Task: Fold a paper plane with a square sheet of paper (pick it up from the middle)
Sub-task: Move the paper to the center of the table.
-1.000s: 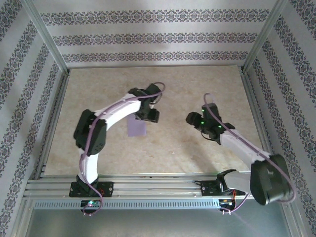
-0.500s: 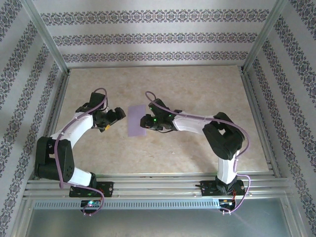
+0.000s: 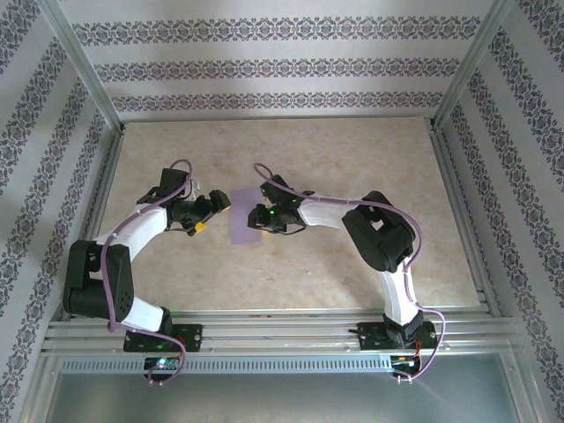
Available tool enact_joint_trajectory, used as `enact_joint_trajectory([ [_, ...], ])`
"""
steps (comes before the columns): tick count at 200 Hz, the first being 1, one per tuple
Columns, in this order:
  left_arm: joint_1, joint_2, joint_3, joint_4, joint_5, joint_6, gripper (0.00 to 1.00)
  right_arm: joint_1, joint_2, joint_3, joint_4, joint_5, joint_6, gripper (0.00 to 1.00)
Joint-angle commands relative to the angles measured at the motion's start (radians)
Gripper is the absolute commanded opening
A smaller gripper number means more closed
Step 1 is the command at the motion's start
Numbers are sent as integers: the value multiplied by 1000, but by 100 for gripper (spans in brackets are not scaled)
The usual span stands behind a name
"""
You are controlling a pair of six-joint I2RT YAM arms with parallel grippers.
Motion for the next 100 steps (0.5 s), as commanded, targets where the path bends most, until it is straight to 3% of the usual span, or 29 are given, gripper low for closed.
enact_joint_trajectory([
  [1, 4, 16, -9, 47, 73, -3, 100, -52, -51, -89, -69, -68, -100, 35],
  [59, -54, 30, -17, 56, 135, -17, 100, -159, -206, -244, -174, -191, -390, 35],
  [80, -96, 36, -28, 85, 140, -60, 100, -166, -261, -251, -148, -170, -339, 35],
  [100, -139, 28, -59, 143, 130, -125, 100, -163, -336, -317, -31, -110, -182, 36],
])
